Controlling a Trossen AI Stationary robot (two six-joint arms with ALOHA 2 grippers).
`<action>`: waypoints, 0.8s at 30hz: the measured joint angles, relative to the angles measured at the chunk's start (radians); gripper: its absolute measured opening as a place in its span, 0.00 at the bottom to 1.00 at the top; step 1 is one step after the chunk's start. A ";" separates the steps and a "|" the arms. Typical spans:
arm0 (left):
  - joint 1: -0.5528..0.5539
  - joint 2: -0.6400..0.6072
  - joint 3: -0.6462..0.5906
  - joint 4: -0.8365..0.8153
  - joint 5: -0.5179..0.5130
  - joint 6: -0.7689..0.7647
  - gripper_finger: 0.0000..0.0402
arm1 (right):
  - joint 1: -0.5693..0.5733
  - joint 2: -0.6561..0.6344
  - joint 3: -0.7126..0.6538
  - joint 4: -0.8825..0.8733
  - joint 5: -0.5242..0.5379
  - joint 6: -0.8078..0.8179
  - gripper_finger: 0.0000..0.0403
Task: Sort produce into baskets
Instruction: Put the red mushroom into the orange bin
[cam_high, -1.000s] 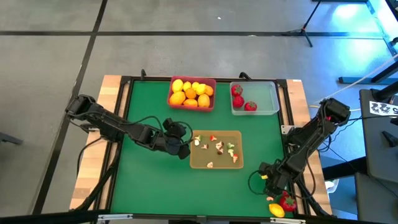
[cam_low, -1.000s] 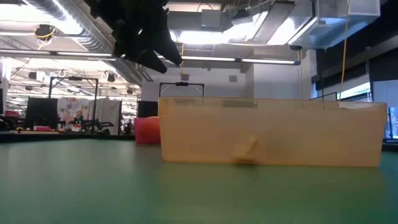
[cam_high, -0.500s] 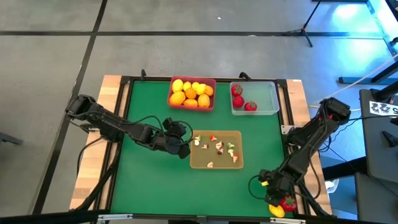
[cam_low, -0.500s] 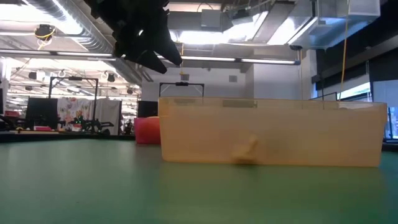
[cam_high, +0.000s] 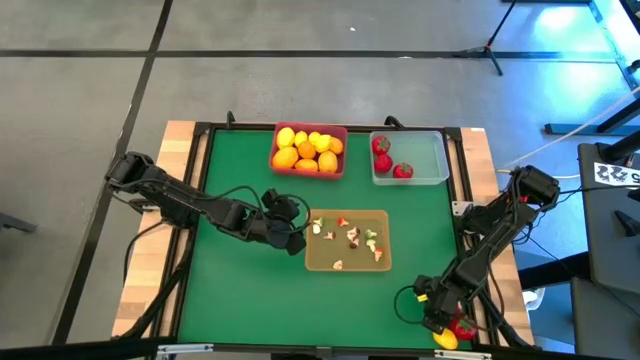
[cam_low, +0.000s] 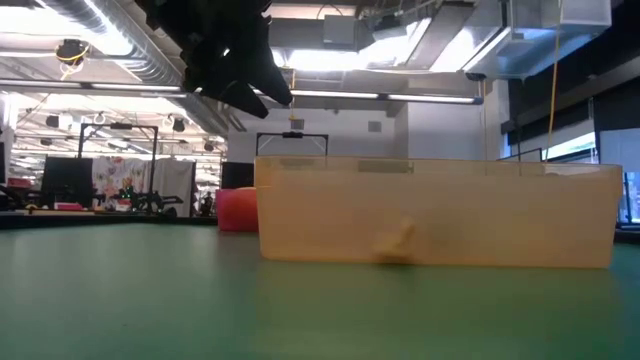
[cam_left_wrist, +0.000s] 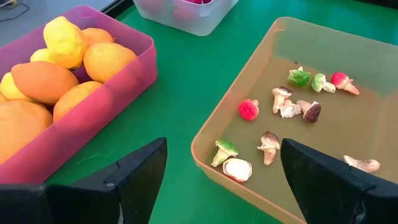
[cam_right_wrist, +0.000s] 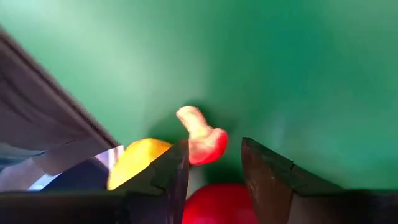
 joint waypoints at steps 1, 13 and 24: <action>0.000 0.000 0.000 0.001 0.000 0.000 0.77 | 0.000 0.000 0.000 -0.011 0.001 0.000 0.36; 0.000 0.000 0.000 0.005 0.000 0.009 0.77 | 0.000 0.000 0.000 -0.014 0.011 -0.022 0.25; 0.000 0.000 0.000 0.005 0.000 0.016 0.77 | -0.001 -0.006 0.000 -0.018 0.020 -0.153 0.04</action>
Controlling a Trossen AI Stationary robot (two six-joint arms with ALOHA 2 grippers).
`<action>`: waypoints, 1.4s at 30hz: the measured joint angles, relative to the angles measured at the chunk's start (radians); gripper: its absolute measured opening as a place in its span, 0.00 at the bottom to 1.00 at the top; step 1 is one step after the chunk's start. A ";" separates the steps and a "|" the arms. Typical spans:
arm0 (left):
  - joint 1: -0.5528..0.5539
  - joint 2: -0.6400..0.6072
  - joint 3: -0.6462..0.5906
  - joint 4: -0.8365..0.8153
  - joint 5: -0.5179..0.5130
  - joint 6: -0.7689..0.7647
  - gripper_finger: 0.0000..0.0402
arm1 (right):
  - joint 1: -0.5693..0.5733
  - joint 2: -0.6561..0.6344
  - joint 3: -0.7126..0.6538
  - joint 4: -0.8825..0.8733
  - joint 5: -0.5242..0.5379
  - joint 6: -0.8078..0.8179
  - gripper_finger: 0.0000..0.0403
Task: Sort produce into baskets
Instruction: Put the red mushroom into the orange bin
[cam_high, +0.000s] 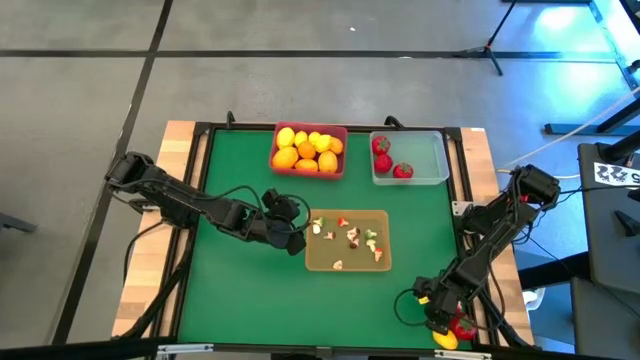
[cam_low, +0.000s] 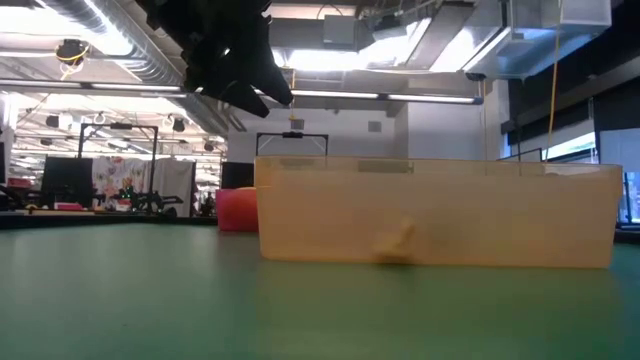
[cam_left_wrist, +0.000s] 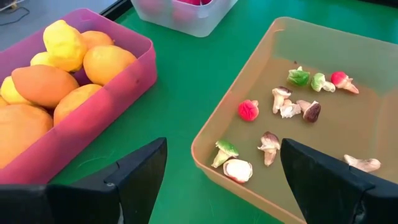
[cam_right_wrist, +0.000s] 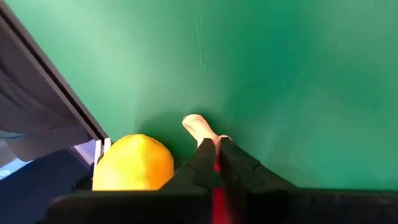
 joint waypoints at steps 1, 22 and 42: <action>0.000 0.000 0.000 0.000 0.000 0.004 0.77 | 0.000 -0.007 0.000 -0.003 0.001 -0.007 0.04; 0.001 0.000 0.000 0.005 0.000 0.018 0.77 | -0.301 -0.312 0.093 -0.184 0.575 -0.570 0.03; 0.001 0.000 0.000 0.008 0.000 0.018 0.77 | -0.492 -0.284 0.131 -0.170 0.472 -0.865 0.43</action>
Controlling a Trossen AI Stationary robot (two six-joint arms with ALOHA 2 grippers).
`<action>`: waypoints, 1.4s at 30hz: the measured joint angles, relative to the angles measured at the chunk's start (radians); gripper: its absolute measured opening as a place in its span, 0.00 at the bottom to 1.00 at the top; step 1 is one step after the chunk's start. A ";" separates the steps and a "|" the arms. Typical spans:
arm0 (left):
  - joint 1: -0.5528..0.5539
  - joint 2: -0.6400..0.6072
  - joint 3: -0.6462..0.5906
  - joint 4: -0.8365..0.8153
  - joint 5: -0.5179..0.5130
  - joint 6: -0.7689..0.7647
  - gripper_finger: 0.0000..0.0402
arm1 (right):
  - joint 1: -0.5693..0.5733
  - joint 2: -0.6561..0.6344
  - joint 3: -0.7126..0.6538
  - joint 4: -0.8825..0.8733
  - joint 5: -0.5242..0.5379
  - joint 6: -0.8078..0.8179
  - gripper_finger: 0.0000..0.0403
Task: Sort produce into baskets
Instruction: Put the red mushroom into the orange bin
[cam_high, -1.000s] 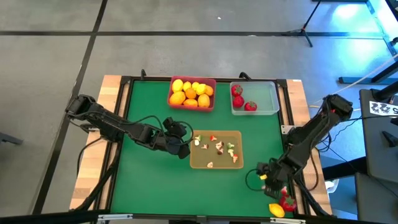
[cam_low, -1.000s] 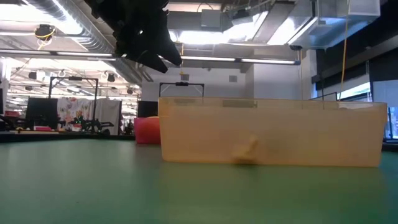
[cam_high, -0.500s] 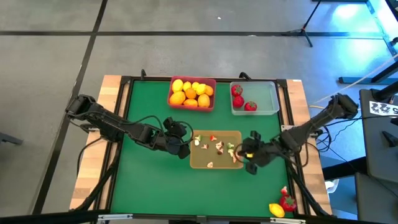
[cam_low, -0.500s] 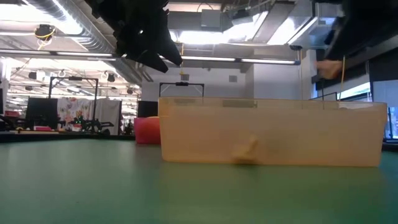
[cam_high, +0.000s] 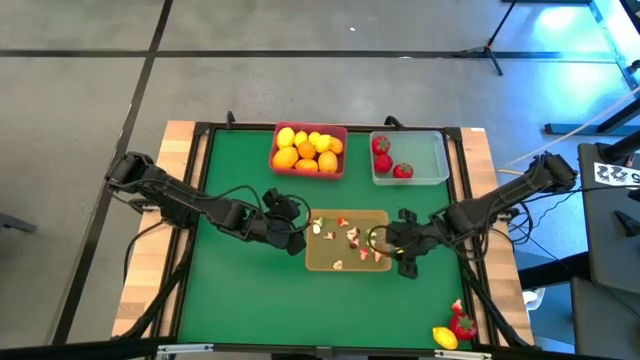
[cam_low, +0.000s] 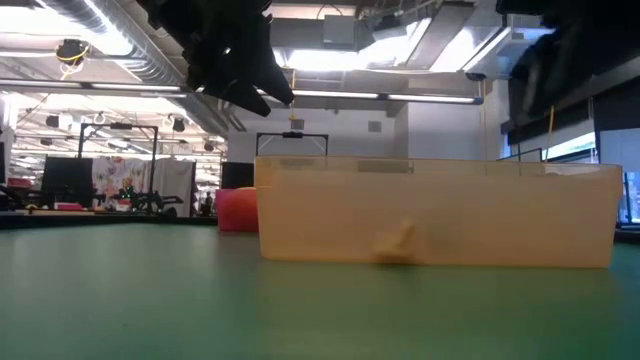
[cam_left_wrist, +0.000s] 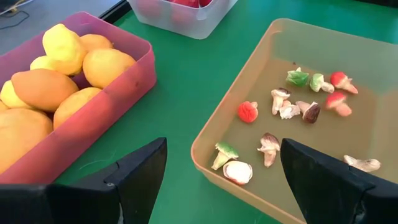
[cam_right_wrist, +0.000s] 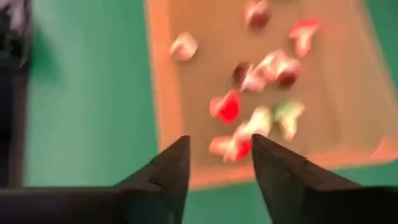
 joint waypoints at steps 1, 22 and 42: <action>0.000 0.000 0.000 0.002 0.000 0.001 0.77 | 0.001 0.000 0.021 -0.050 -0.044 0.006 0.46; 0.000 0.000 0.000 0.015 0.000 0.024 0.77 | 0.372 0.121 -0.018 -0.254 -0.607 0.666 0.57; 0.000 0.000 0.000 0.019 -0.008 0.032 0.77 | 0.387 0.433 -0.020 -0.236 -0.760 0.654 0.57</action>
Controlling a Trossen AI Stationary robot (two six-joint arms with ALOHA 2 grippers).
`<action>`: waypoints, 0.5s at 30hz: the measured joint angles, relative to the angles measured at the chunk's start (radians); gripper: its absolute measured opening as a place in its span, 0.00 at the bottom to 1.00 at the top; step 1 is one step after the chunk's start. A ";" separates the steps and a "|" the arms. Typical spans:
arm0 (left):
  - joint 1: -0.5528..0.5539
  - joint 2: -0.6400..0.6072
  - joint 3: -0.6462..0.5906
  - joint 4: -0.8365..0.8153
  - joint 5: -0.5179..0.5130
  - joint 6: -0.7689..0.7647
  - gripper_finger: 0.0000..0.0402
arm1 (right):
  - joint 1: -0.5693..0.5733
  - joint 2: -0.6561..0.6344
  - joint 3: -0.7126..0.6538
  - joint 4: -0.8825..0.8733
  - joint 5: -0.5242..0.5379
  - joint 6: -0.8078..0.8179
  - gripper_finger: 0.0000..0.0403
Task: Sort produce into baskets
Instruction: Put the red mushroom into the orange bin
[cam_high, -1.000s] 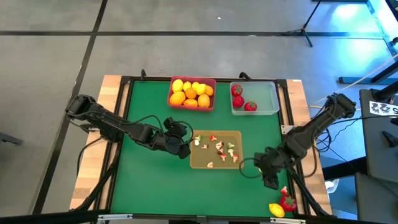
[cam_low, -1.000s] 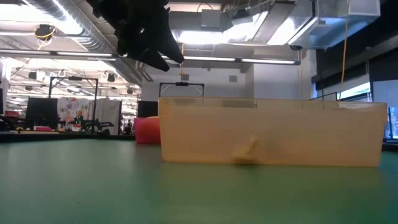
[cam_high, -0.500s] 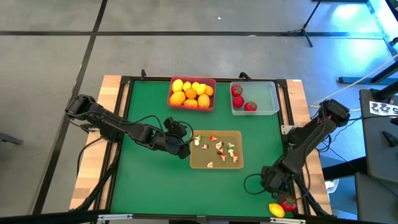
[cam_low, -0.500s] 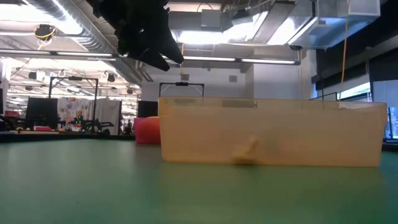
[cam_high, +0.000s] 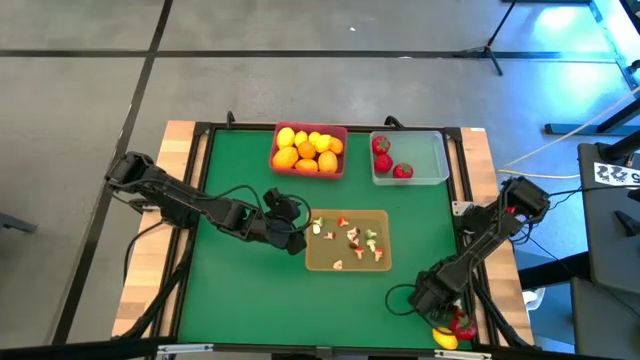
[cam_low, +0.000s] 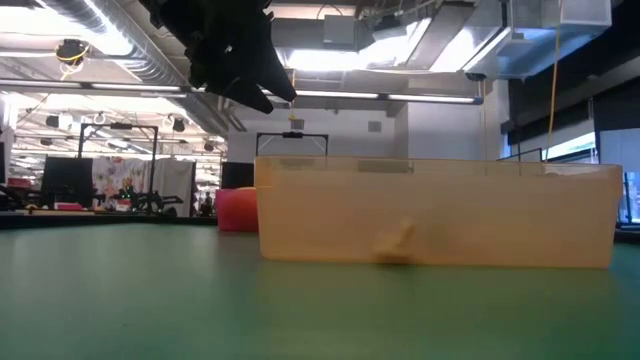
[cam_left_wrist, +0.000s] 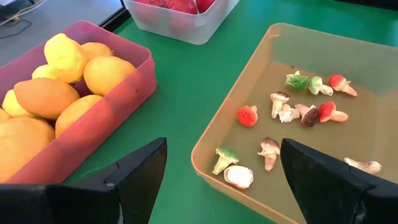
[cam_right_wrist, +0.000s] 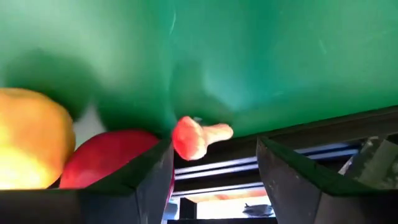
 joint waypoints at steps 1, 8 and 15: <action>0.000 0.000 0.000 0.000 0.000 0.000 0.77 | 0.000 0.008 0.000 0.006 0.000 -0.002 0.57; 0.000 0.000 0.000 0.001 0.000 0.000 0.77 | 0.001 0.055 0.000 0.047 0.000 -0.022 0.56; 0.000 0.000 0.000 0.002 0.000 0.000 0.77 | 0.013 0.067 -0.061 0.095 -0.072 0.015 0.43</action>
